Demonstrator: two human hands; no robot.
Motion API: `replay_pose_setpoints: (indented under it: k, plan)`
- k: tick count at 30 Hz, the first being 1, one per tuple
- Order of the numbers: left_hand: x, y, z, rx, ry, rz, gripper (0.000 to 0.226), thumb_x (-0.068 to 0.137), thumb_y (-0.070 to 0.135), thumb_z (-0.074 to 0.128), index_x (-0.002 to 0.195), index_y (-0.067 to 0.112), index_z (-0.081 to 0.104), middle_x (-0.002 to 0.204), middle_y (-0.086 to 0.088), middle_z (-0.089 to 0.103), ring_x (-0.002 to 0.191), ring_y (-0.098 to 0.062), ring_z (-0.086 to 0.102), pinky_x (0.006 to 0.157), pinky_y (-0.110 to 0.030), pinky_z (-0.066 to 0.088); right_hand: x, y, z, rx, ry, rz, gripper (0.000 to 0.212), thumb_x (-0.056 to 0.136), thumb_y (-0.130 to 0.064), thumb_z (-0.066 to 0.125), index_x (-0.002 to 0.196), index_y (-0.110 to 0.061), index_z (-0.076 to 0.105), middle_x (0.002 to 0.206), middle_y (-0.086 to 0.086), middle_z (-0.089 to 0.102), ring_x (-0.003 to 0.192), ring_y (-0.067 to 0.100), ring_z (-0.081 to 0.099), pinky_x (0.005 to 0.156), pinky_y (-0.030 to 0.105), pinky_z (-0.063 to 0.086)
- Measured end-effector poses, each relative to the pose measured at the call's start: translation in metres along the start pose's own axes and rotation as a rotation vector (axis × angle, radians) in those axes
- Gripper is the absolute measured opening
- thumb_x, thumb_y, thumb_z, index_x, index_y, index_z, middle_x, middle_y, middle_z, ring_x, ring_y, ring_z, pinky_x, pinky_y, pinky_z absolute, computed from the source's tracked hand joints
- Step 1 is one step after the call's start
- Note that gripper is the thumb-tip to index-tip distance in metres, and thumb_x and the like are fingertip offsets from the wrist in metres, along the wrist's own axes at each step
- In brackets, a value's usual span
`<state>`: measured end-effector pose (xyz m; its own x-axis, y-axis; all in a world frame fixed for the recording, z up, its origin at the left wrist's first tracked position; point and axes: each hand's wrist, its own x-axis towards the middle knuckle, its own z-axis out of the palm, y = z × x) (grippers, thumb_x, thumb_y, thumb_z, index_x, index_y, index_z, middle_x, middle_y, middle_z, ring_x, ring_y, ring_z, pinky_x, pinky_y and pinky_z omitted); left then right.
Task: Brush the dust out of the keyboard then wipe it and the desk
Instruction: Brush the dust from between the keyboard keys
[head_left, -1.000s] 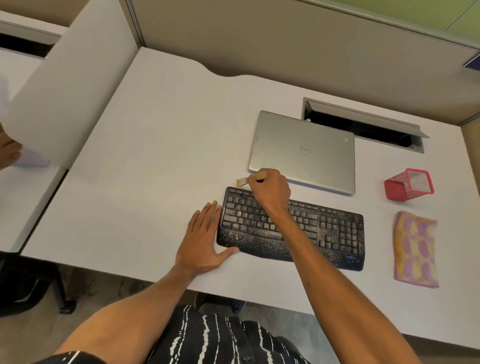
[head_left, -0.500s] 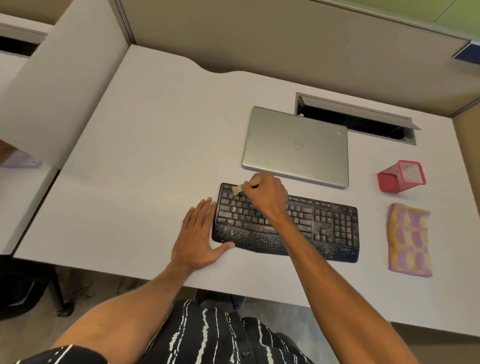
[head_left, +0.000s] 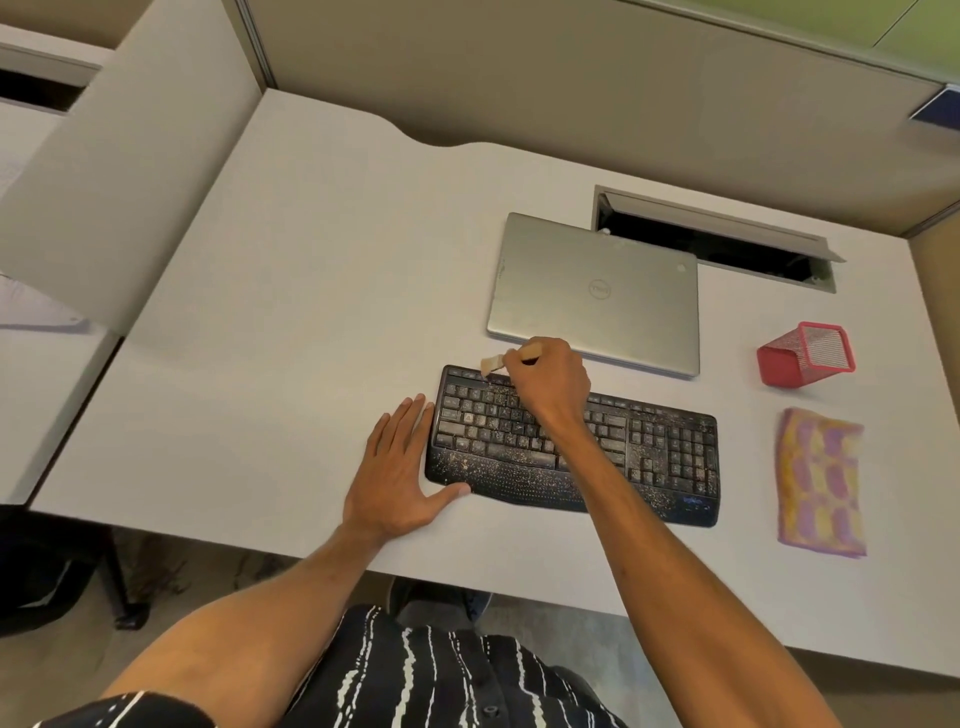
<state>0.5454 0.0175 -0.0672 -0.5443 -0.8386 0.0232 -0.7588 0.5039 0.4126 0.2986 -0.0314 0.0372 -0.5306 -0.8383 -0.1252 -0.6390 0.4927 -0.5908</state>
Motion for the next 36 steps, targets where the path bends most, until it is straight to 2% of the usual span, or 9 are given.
replay_pose_setpoints:
  k: [4,8,13,19,22,26,28,32,36]
  plan:
    - [0.0,0.0,0.001,0.002,0.005,0.006,0.121,0.091,0.089,0.057,0.176,0.013,0.016,0.184,-0.006,0.012,0.171,-0.022,0.008,0.136,-0.054,0.018,-0.002,0.004,0.001,-0.035,-0.078,-0.009,0.018,0.09,-0.038,0.069,0.079,-0.025,0.075,0.058,-0.012,0.066,0.055,0.01,0.063,0.053,0.027,0.053]
    - [0.0,0.0,0.0,0.004,-0.003,0.005,0.122,0.091,0.09,0.056,0.176,0.013,0.014,0.184,-0.005,0.011,0.171,-0.023,0.007,0.136,-0.055,0.018,0.003,0.006,-0.004,-0.061,0.025,0.022,0.02,0.094,-0.037,0.066,0.078,-0.025,0.072,0.061,-0.011,0.065,0.056,0.008,0.061,0.051,0.022,0.043]
    - [0.0,0.001,0.0,0.034,-0.013,0.01,0.123,0.092,0.091,0.054,0.176,0.012,0.012,0.184,-0.006,0.009,0.171,-0.023,0.005,0.136,-0.054,0.017,-0.001,0.008,-0.003,-0.017,-0.045,0.029,0.022,0.086,-0.036,0.07,0.07,-0.022,0.072,0.056,-0.008,0.066,0.054,0.013,0.064,0.052,0.029,0.054]
    - [0.001,-0.003,-0.003,0.032,-0.032,0.011,0.124,0.09,0.094,0.052,0.176,0.014,0.011,0.185,-0.003,0.008,0.171,-0.019,0.003,0.137,-0.051,0.016,-0.002,0.007,-0.002,-0.017,0.044,0.047,0.028,0.093,-0.037,0.068,0.068,-0.023,0.068,0.056,-0.01,0.062,0.049,0.007,0.052,0.051,0.02,0.035]
    - [0.002,-0.006,-0.002,0.01,-0.013,0.015,0.124,0.089,0.093,0.055,0.176,0.015,0.014,0.184,-0.002,0.01,0.171,-0.018,0.005,0.137,-0.051,0.017,-0.007,0.007,0.0,-0.031,0.022,0.033,0.03,0.093,-0.039,0.067,0.067,-0.023,0.068,0.054,-0.01,0.061,0.048,0.006,0.053,0.051,0.02,0.036]
    - [0.002,-0.006,-0.003,-0.02,-0.026,0.01,0.124,0.088,0.093,0.057,0.176,0.017,0.015,0.184,-0.001,0.01,0.171,-0.018,0.006,0.137,-0.052,0.018,-0.009,0.009,0.0,-0.052,0.062,0.0,0.022,0.099,-0.044,0.063,0.086,-0.028,0.073,0.066,-0.016,0.063,0.057,0.003,0.056,0.054,0.022,0.04]
    - [0.003,-0.006,-0.003,-0.028,-0.024,0.004,0.124,0.087,0.094,0.057,0.176,0.018,0.015,0.184,0.0,0.01,0.171,-0.018,0.006,0.137,-0.052,0.018,-0.007,0.008,-0.003,-0.014,0.065,-0.01,0.02,0.099,-0.043,0.064,0.087,-0.03,0.072,0.066,-0.016,0.064,0.058,0.003,0.057,0.054,0.023,0.043]
    - [0.002,-0.006,-0.005,-0.033,-0.033,-0.005,0.124,0.087,0.094,0.058,0.176,0.018,0.016,0.184,0.0,0.011,0.17,-0.018,0.007,0.137,-0.052,0.018,-0.01,0.006,0.003,-0.017,-0.068,-0.066,0.025,0.096,-0.046,0.064,0.083,-0.028,0.073,0.065,-0.015,0.067,0.057,0.006,0.061,0.053,0.026,0.051]
    - [0.003,-0.006,-0.006,-0.031,-0.028,-0.002,0.124,0.087,0.094,0.058,0.176,0.018,0.016,0.184,0.001,0.01,0.17,-0.018,0.007,0.136,-0.052,0.019,-0.01,0.008,0.004,-0.098,-0.024,-0.023,0.024,0.094,-0.043,0.065,0.077,-0.026,0.071,0.06,-0.014,0.063,0.057,0.006,0.059,0.051,0.021,0.041]
